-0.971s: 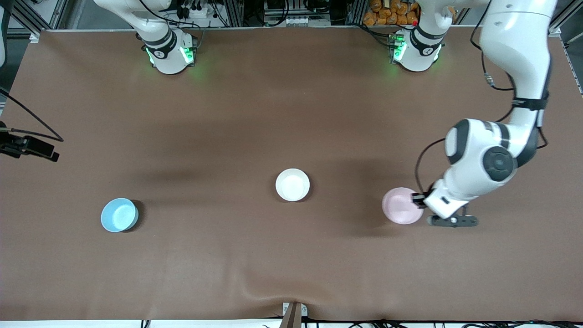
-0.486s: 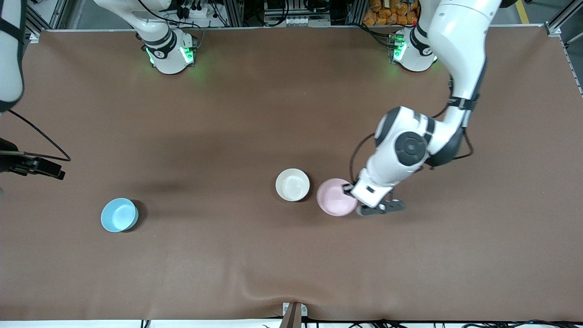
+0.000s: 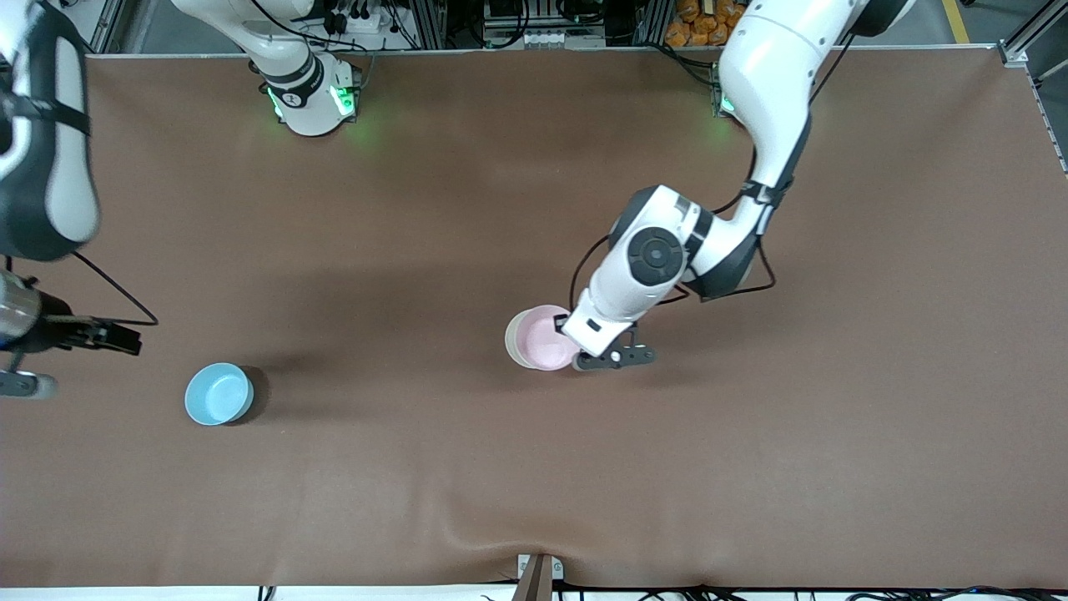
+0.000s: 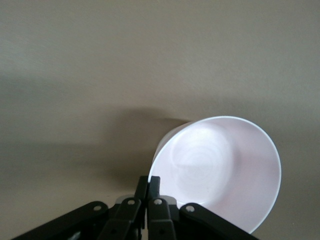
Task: Stack pink and blue bowls on white bowl
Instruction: 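Carry the pink bowl onto the white bowl while the right gripper reaches out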
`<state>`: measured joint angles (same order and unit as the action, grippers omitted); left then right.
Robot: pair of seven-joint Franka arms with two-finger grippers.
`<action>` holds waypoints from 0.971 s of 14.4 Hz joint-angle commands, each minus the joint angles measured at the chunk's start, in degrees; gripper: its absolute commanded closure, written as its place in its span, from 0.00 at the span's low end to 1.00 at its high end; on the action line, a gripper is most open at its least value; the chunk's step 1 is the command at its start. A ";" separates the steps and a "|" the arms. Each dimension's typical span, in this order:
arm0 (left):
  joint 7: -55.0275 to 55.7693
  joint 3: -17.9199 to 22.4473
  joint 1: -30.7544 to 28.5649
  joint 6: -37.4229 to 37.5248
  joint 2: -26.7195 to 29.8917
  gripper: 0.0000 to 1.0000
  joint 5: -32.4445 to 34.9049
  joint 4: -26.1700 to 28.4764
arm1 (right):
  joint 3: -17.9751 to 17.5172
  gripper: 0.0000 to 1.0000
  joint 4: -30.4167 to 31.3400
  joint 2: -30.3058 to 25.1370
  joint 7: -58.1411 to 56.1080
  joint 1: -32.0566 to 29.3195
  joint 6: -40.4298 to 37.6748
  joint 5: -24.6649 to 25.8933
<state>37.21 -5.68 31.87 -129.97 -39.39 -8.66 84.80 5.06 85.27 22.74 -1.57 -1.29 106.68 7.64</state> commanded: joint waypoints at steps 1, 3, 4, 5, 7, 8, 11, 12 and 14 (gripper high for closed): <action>0.23 0.67 0.82 -0.20 -1.56 1.00 -0.84 -1.92 | -0.05 0.00 -0.98 3.27 -0.27 0.33 1.25 2.73; 0.31 0.67 1.62 -2.04 -2.44 1.00 -0.75 -1.92 | -0.14 0.00 -0.72 6.16 0.34 0.15 6.15 2.55; 0.14 0.67 1.62 -2.65 -2.96 1.00 -0.75 -1.92 | -0.14 0.00 -0.63 8.18 0.43 -0.46 8.35 2.29; 0.05 0.67 1.62 -2.92 -3.23 1.00 -0.84 -1.92 | -0.14 0.00 -0.55 9.94 0.43 -1.68 9.77 0.20; -0.39 0.67 1.70 -4.41 -3.67 1.00 -0.57 -1.83 | -0.14 0.00 -0.46 12.67 -0.18 -3.01 11.18 -6.29; -0.48 0.67 1.62 -4.59 -3.67 1.00 -0.57 -1.74 | -0.14 0.00 -0.46 13.47 -0.27 -3.62 11.36 -7.28; -0.48 0.67 1.70 -4.68 -3.94 1.00 -0.57 -1.57 | -0.23 0.00 4.53 15.41 -1.06 -5.73 19.75 -7.47; -0.48 0.67 1.70 -4.68 -3.94 1.00 -0.57 -1.48 | -0.23 0.00 6.38 15.41 -1.85 -5.91 23.11 -7.55; -0.30 0.67 2.32 -4.68 -4.11 1.00 -0.57 -1.13 | -0.23 0.00 7.36 15.49 -2.03 -6.00 24.54 -9.56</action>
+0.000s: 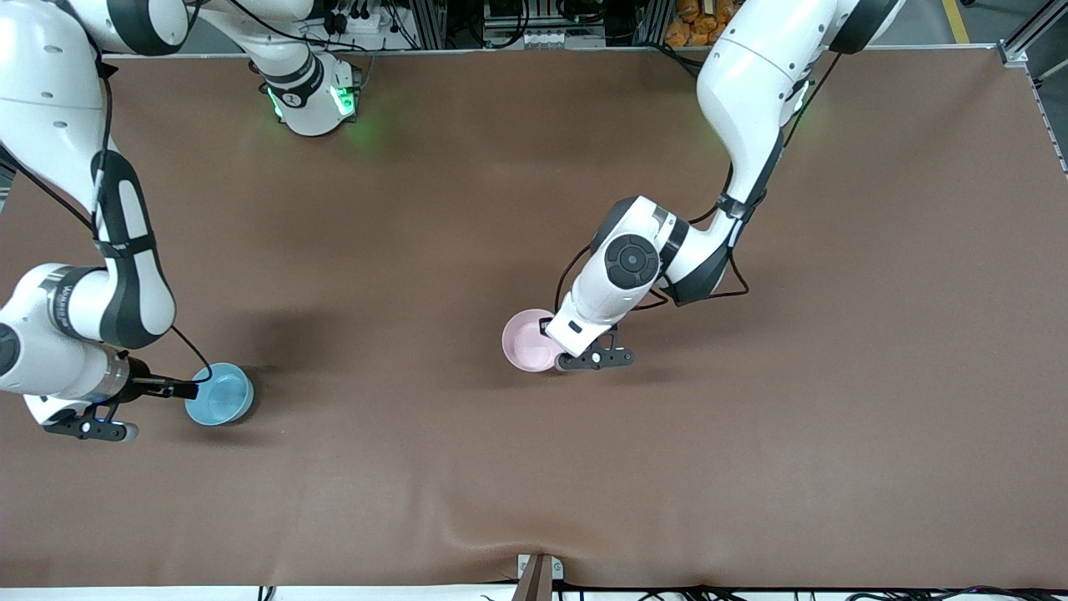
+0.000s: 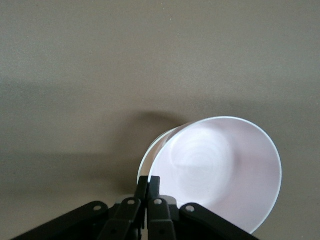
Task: Stack pink and blue bowls on white bowl
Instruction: 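Carry the pink bowl onto the white bowl while the right gripper reaches out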
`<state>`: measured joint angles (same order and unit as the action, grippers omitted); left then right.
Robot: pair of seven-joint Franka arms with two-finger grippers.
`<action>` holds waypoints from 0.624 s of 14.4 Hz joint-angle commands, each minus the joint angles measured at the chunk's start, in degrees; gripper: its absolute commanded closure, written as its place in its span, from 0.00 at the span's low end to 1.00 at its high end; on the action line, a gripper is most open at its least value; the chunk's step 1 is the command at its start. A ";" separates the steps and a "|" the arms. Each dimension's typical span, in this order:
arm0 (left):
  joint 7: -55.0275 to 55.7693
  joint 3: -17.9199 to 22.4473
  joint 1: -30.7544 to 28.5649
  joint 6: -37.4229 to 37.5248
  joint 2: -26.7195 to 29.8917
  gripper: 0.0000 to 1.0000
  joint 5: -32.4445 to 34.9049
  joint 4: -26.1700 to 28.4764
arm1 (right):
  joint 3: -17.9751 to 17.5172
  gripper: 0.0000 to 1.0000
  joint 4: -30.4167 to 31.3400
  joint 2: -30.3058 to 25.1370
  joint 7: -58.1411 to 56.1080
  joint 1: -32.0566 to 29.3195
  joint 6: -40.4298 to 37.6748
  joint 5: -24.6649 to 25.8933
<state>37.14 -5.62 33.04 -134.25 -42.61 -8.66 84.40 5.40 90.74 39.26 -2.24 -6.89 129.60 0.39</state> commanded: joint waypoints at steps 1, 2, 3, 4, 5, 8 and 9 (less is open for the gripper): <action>0.12 0.61 1.24 -0.40 -0.80 1.00 -0.57 -0.64 | -0.57 0.00 1.90 -0.68 -1.36 -0.40 1.62 -3.45; 0.21 0.61 1.24 -0.22 -0.46 1.00 -0.57 -0.64 | -0.57 0.00 1.90 0.20 -1.36 -0.49 1.62 -4.59; -0.05 0.61 1.24 -0.05 -0.37 1.00 -0.57 -0.55 | -0.57 0.00 1.90 0.81 -1.45 -0.31 1.70 -5.65; 0.30 0.61 1.41 -0.13 -0.45 1.00 -0.49 -0.46 | -0.57 0.00 1.90 0.91 -1.45 -0.14 1.62 -5.75; 0.30 0.61 1.76 -0.13 -0.63 1.00 -0.57 -0.46 | -0.57 0.00 1.99 1.26 -1.45 -0.22 1.62 -5.83; 0.21 0.61 1.33 -0.13 -0.80 0.71 -0.57 -0.11 | -0.57 0.37 1.90 1.70 -1.36 -0.14 1.62 -5.84; 0.39 0.61 1.07 -0.13 -0.80 0.35 -0.66 -0.11 | -0.57 0.65 1.99 1.79 -1.36 -0.14 1.62 -5.84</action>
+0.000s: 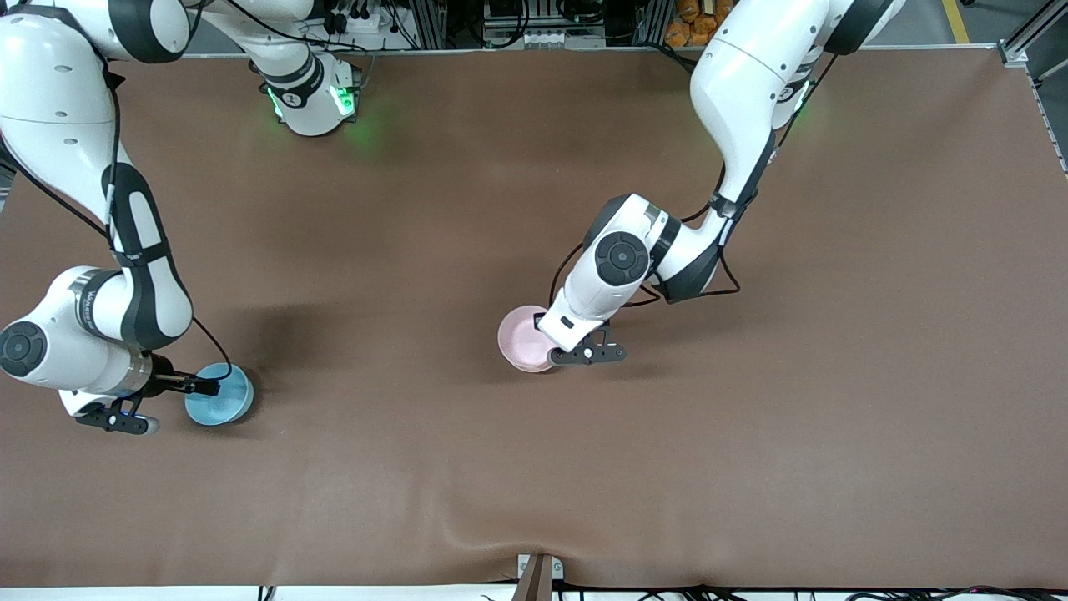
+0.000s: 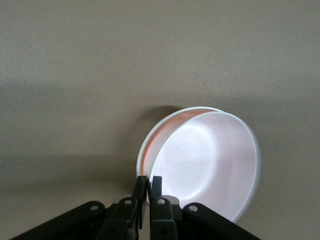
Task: Stack pink and blue bowls on white bowl
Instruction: 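Release the pink bowl while the right gripper grasps the blue bowl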
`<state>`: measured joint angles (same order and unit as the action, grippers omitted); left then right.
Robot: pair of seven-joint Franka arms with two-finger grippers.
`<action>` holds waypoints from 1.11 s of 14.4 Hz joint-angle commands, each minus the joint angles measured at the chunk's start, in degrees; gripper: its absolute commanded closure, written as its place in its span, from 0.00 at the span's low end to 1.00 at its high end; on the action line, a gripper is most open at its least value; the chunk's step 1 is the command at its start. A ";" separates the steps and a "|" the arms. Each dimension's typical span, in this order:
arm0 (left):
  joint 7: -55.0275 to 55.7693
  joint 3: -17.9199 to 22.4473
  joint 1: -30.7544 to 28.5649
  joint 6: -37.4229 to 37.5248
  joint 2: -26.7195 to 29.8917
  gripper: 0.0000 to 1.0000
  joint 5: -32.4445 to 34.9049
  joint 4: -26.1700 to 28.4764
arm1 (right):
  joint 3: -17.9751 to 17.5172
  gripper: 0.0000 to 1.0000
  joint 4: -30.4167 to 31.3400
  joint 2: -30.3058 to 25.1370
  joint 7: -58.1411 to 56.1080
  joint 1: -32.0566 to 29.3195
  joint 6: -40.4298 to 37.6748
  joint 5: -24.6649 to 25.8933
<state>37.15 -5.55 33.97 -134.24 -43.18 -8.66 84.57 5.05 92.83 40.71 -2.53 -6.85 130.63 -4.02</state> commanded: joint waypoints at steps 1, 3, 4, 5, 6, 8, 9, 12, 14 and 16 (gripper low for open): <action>0.38 0.54 -0.04 -0.06 -0.15 0.00 -0.75 -0.28 | -0.22 0.94 -0.20 0.25 -1.07 -0.18 0.59 -1.43; 0.55 0.72 -0.13 -0.06 0.46 0.00 -0.75 -0.54 | -0.22 1.00 -0.20 0.25 -1.07 -0.27 0.42 -1.52; 0.12 1.24 -0.31 0.29 0.90 0.00 -0.49 -0.46 | -0.22 1.00 -0.20 0.25 -1.07 -0.27 0.33 -1.52; -0.15 2.55 -1.09 1.08 1.86 0.00 -0.31 -0.46 | -0.22 1.00 -0.20 0.25 -1.07 -0.27 0.24 -1.52; -0.41 3.78 -1.54 3.43 3.00 0.00 0.30 -0.63 | -0.22 1.00 -0.20 0.25 -1.16 -0.27 0.15 -1.52; -0.67 6.24 -2.41 7.39 5.72 0.00 5.72 -0.64 | -0.22 1.00 -0.20 0.08 -1.16 -0.27 -0.37 -1.52; -1.11 6.43 -3.46 8.81 6.87 0.00 8.19 -0.81 | -0.22 1.00 -0.20 -0.19 -1.16 -0.18 -0.98 -1.52; -2.86 6.52 -7.86 11.71 10.65 0.00 9.62 -0.81 | -0.30 1.00 -0.46 -2.38 -0.98 0.43 -4.41 -1.52; -6.63 6.17 -12.15 14.26 12.84 0.00 9.71 -0.81 | -0.30 1.00 -0.37 -5.36 -0.63 1.75 -7.48 -1.61; -12.16 5.82 -16.02 17.15 14.69 0.00 9.80 -0.81 | -0.31 1.00 -0.20 -8.35 0.24 3.85 -10.99 -1.70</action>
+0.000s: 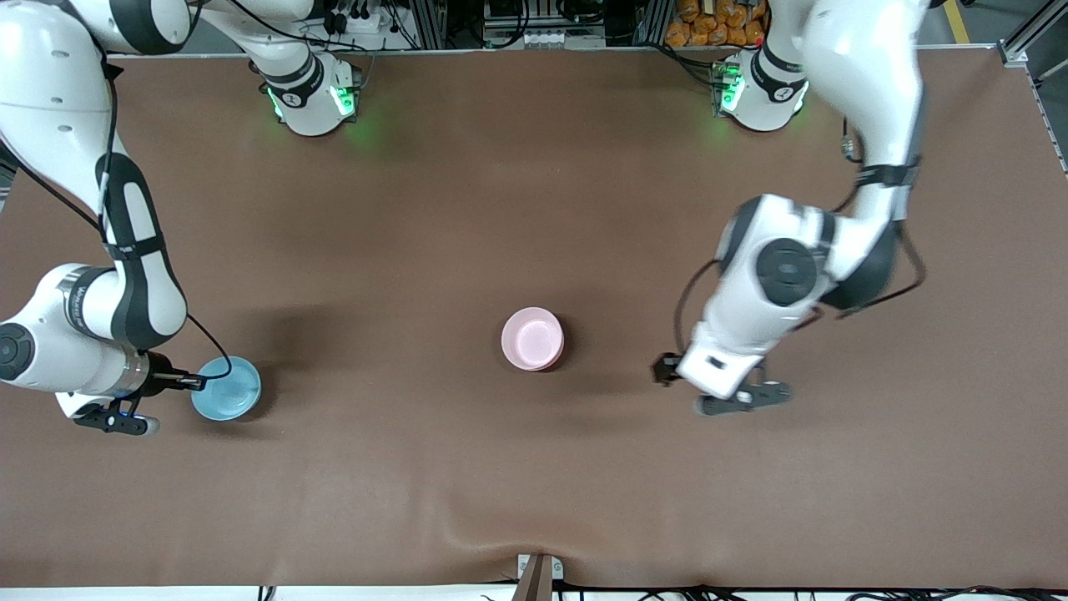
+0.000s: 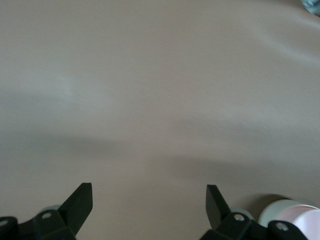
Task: Stack pink and blue bowls on white bowl
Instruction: 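Release the pink bowl while the right gripper grasps the blue bowl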
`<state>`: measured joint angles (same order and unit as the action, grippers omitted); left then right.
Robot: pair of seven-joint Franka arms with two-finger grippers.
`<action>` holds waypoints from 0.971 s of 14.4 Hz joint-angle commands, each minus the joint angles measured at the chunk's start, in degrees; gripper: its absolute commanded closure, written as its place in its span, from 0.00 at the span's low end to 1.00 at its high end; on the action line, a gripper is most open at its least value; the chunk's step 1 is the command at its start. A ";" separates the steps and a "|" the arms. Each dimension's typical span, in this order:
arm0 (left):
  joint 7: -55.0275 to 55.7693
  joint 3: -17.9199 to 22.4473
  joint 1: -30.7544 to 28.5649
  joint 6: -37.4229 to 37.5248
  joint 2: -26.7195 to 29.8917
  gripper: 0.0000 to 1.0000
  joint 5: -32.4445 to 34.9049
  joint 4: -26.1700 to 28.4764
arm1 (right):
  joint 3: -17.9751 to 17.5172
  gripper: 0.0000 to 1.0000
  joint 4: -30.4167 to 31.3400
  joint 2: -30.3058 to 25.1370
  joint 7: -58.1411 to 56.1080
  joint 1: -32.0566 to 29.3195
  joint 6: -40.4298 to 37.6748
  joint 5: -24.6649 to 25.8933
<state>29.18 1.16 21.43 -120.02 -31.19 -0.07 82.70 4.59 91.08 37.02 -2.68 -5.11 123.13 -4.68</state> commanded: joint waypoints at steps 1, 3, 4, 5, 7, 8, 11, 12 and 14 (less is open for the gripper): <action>-8.40 -0.98 -5.33 4.08 3.76 0.00 1.22 1.06 | 0.15 1.00 1.64 -6.33 2.66 3.43 -5.43 -1.47; -14.57 -1.16 -8.84 6.89 6.92 0.00 1.04 1.24 | 0.15 1.00 1.64 -9.41 7.76 6.85 -8.86 -2.09; -15.98 -1.07 -10.17 9.34 8.50 0.00 0.43 1.15 | 0.15 1.00 1.73 -10.64 10.91 8.52 -10.01 -2.09; -16.17 -1.07 -11.75 11.46 9.65 0.00 0.25 1.24 | 0.15 1.00 1.82 -11.35 14.08 9.93 -10.98 -2.27; -16.78 -1.25 -14.65 13.23 12.45 0.00 0.16 1.24 | 0.15 1.00 3.39 -13.10 20.41 13.79 -12.13 -5.15; -17.48 -2.12 -15.71 16.02 14.04 0.00 0.08 1.24 | 0.15 1.00 4.44 -13.90 23.66 15.73 -11.95 -6.21; -17.40 -5.90 -20.02 22.97 19.14 0.00 0.16 1.24 | 0.15 1.00 5.33 -14.35 34.90 23.01 -11.52 -6.75; -17.14 -5.99 -19.94 25.95 20.98 0.00 0.08 1.33 | 0.15 1.00 5.51 -14.08 39.29 25.56 -10.30 -6.92; -17.75 -5.90 -20.11 30.36 24.32 0.00 0.16 1.33 | 0.15 1.00 8.66 -13.91 47.91 30.92 -3.90 -7.89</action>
<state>12.23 -3.82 2.16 -93.11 -11.05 -0.07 82.58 3.99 95.33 24.69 38.04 21.04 114.14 -10.93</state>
